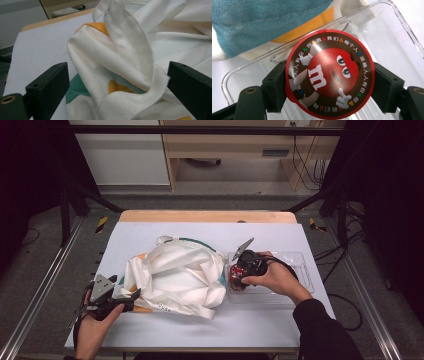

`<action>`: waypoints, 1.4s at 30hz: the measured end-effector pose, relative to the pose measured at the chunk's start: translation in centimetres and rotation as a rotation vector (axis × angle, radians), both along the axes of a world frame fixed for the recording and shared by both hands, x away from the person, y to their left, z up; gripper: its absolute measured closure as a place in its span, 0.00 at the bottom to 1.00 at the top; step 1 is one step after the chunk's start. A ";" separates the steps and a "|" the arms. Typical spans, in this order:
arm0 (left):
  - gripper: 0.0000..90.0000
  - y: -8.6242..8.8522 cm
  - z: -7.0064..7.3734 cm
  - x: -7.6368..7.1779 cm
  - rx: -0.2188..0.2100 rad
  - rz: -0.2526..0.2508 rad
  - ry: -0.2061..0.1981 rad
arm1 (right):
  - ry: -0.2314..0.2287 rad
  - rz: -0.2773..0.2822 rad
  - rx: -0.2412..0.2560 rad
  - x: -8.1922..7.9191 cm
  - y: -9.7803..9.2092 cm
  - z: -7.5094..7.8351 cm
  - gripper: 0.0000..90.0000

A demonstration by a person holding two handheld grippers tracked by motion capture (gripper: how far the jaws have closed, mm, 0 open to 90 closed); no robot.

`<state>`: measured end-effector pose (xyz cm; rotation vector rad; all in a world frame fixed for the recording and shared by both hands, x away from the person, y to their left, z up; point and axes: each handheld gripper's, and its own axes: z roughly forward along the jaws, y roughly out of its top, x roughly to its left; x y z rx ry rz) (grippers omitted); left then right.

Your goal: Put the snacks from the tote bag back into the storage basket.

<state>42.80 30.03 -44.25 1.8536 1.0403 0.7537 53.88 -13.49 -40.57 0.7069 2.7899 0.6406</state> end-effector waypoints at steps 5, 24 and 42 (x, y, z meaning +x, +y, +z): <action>0.05 0.0 0.0 0.0 0.000 0.000 0.000 | 0.009 -0.003 -0.011 0.1 0.1 -0.3 0.29; 0.05 0.0 -0.1 0.0 0.003 -0.001 0.002 | 0.021 -0.013 0.013 0.2 -0.2 -0.6 0.28; 0.05 0.0 -0.1 0.0 0.002 0.001 0.002 | -0.012 -0.030 0.089 -0.4 -1.1 1.7 0.13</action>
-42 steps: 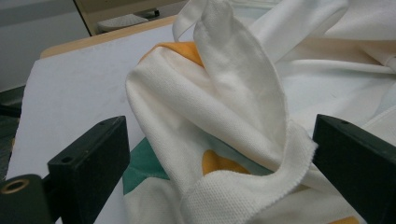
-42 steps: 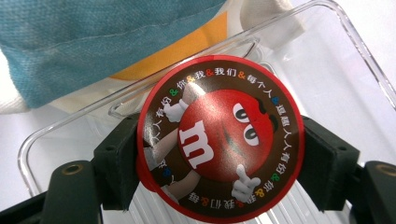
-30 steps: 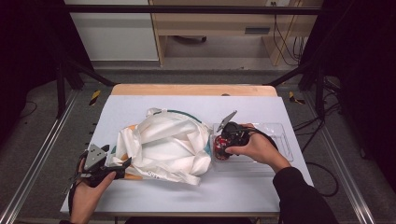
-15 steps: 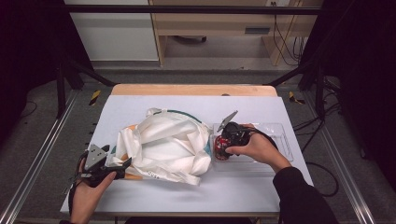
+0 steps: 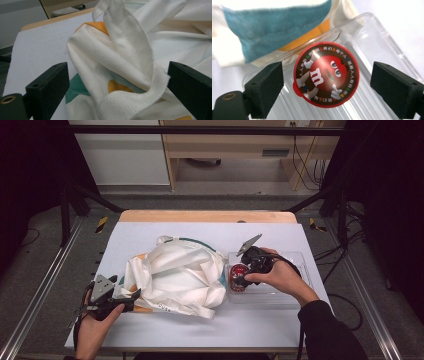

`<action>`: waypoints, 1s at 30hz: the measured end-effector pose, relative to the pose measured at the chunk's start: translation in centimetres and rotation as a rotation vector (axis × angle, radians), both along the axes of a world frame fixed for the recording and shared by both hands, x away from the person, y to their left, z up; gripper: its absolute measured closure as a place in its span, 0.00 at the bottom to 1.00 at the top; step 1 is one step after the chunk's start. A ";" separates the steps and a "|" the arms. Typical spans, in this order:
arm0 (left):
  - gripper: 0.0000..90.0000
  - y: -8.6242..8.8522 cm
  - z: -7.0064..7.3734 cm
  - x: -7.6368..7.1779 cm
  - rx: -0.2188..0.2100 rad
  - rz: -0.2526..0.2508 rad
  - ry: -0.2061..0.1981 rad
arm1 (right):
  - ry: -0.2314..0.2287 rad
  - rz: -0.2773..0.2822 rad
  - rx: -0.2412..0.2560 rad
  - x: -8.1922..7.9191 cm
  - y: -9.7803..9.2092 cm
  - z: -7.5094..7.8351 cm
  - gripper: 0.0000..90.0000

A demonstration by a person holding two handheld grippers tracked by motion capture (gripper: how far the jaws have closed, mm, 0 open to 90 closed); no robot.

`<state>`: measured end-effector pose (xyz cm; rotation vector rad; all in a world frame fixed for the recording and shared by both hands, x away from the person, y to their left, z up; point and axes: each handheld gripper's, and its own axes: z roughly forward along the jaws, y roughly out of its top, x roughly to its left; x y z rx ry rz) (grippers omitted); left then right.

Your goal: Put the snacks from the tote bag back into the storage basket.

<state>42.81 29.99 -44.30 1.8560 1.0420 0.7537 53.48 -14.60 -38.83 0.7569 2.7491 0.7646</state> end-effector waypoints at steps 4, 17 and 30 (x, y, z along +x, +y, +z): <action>0.05 0.0 0.0 0.0 -0.001 0.001 -0.001 | -0.012 -0.018 0.032 -0.1 -0.5 0.7 0.12; 0.05 0.0 0.1 -0.1 -0.008 0.001 -0.005 | -0.058 -0.066 0.092 -1.1 -1.6 2.9 0.10; 0.05 0.1 0.4 -0.3 -0.029 0.004 -0.025 | -0.150 -0.204 0.187 -3.1 -3.3 3.8 0.10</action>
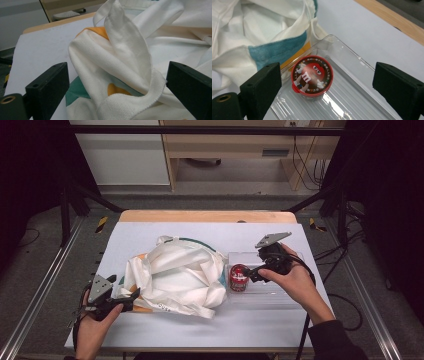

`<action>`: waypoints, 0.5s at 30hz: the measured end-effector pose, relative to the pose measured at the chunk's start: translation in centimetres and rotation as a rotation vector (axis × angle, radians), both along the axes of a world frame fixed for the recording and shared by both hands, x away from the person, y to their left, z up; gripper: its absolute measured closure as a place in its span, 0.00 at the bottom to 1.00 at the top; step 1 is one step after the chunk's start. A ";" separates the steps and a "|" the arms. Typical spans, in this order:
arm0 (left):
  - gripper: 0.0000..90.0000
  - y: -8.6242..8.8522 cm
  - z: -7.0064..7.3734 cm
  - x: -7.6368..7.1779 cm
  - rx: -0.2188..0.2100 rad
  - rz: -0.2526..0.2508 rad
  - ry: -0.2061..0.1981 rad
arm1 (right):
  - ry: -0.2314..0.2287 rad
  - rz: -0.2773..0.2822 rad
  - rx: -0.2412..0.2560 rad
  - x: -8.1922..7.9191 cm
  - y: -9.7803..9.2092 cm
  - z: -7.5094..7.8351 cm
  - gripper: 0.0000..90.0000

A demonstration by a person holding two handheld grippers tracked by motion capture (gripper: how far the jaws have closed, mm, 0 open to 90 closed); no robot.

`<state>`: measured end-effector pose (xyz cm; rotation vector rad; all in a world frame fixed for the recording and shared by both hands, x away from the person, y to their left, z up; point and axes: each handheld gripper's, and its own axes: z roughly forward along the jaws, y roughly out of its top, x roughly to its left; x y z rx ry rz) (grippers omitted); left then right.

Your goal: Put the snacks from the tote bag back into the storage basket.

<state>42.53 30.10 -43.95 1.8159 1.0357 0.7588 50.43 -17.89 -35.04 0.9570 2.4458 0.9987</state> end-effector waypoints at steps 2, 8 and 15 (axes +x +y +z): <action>0.05 0.0 0.0 0.0 -0.001 0.001 -0.003 | -0.014 -0.025 0.015 -0.3 -0.4 0.1 0.10; 0.05 0.1 0.3 -0.2 -0.012 0.007 -0.024 | -0.026 -0.046 0.034 -1.2 -1.3 0.2 0.09; 0.05 0.4 0.4 -0.3 -0.026 0.021 -0.042 | -0.052 -0.101 0.054 -2.6 -2.9 0.7 0.09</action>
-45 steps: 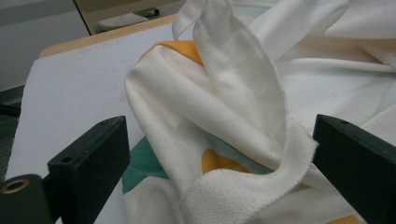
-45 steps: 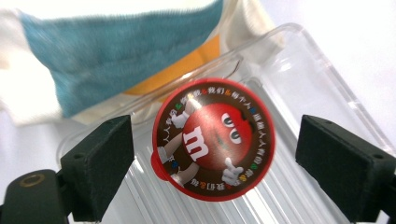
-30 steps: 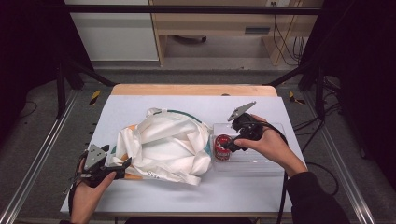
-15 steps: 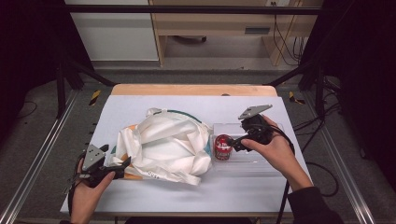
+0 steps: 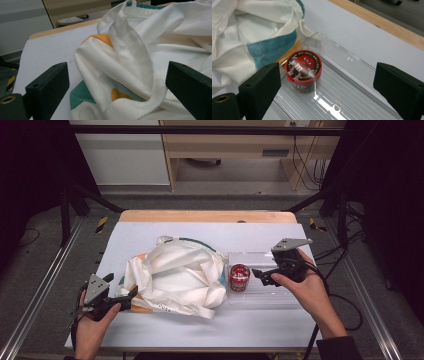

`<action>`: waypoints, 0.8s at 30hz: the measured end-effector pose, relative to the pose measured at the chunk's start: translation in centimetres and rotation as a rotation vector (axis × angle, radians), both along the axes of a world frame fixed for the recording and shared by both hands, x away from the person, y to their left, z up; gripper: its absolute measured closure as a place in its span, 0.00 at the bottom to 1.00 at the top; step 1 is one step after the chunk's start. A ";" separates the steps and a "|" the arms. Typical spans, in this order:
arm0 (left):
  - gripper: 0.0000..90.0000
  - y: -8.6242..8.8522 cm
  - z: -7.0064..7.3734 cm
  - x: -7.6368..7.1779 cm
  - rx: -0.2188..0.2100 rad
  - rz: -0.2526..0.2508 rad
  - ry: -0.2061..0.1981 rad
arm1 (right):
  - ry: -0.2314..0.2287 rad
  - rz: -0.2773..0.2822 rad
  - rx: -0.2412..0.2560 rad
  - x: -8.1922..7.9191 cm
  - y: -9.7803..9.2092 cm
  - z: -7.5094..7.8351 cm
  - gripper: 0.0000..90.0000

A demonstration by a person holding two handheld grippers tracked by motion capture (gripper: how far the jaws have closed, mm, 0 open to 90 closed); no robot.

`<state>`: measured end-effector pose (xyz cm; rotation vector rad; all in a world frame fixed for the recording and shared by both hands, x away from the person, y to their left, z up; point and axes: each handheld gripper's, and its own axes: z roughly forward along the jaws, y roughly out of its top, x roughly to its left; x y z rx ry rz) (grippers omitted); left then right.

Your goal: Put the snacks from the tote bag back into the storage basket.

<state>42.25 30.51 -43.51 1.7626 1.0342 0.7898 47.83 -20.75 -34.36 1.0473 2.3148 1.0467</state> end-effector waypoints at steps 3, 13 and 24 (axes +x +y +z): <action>0.05 0.1 0.0 0.0 -0.011 0.007 -0.004 | -0.009 -0.029 0.006 -0.6 -1.0 0.1 0.09; 0.05 0.7 0.0 0.0 -0.020 0.021 -0.006 | -0.045 -0.128 0.013 -2.3 -4.4 0.4 0.09; 0.05 0.9 -0.1 0.1 -0.024 0.040 -0.009 | -0.072 -0.222 0.041 -4.0 -8.1 0.1 0.08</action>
